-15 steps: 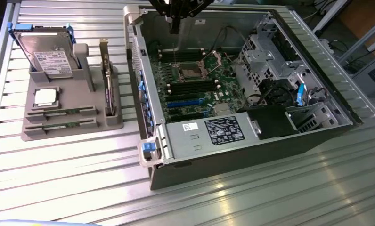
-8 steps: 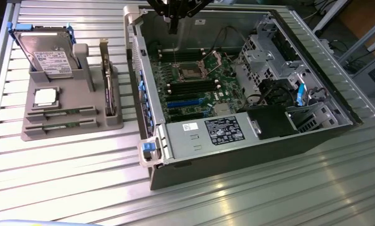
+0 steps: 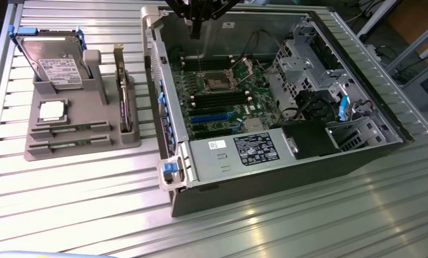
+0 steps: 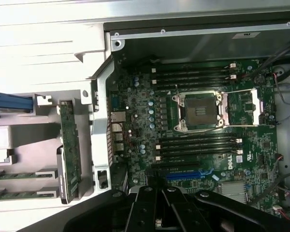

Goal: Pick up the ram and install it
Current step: 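Reach for the ram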

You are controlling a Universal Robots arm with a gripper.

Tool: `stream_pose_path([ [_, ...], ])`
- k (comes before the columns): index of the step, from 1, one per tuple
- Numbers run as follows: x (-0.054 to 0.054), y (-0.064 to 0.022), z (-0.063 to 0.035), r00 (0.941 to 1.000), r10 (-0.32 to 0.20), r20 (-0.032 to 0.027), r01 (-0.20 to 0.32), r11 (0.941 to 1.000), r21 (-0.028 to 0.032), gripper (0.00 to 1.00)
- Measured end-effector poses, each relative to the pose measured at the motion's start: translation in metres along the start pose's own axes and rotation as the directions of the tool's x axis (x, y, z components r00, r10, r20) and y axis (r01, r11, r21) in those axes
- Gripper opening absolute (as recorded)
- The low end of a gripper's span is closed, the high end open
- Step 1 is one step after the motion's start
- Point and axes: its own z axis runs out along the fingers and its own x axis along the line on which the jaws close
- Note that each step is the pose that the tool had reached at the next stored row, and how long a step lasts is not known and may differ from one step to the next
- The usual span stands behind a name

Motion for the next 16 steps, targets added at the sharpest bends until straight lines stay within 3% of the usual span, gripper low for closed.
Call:
stream_pose_path([
  [16, 0.011, -0.0008, -0.0004, 1.0, 0.0, -0.0001, 0.0, 1.0, 0.0001, 0.1],
])
